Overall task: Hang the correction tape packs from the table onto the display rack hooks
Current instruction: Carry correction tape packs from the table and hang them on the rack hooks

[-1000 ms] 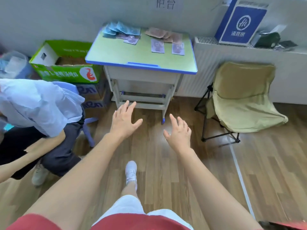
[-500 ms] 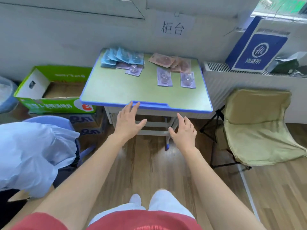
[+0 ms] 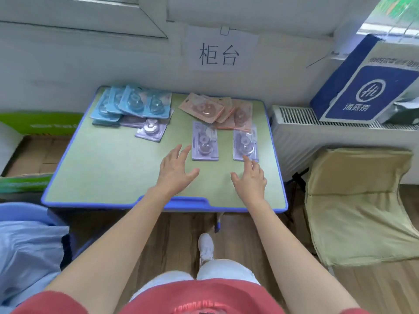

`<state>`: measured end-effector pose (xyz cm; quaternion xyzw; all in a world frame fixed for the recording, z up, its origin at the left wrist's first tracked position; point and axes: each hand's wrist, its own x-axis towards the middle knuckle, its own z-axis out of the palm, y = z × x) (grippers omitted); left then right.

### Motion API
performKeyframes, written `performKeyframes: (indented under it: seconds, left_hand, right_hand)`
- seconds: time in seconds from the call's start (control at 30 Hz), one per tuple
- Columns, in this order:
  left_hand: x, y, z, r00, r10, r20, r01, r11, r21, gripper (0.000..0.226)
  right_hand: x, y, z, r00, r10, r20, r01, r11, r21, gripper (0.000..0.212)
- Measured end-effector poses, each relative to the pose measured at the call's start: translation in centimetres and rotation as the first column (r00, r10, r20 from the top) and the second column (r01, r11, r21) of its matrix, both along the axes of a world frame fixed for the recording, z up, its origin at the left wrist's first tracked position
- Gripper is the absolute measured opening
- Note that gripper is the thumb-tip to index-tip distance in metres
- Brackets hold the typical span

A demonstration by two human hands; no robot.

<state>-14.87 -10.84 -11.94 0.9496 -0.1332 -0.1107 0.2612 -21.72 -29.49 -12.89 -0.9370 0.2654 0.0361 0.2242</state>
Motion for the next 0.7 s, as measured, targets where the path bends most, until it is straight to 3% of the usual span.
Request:
performKeyframes:
  seconds: [0.2,0.43,0.57,0.7]
  left_hand:
    - [5.7,-5.5,-1.4,0.999,-0.011,-0.046,0.012,1.0,0.029,0.074]
    - [9.3,-9.3,-3.3,0.989,-0.001,-0.151,0.034,0.975,0.221,0.082]
    - [9.4,-10.0,-4.1,0.985,0.02,-0.172,0.032,0.955,0.294,0.087]
    - [8.2,-9.7,-4.6,0.987,0.025,-0.156,0.018,0.964,0.267,0.086]
  right_hand:
    - [6.6,-4.1,-1.2,0.999,0.025,-0.048,-0.026,1.0,-0.004,0.067]
    - [11.0,-5.6,-3.2,0.989,0.042,-0.144,-0.051,0.997,-0.06,0.076]
    - [11.3,-5.5,-4.1,0.997,0.033,-0.075,-0.04,0.995,-0.091,0.077]
    - [10.8,-5.1,-4.4,1.0,0.025,0.011,-0.025,0.997,-0.067,0.069]
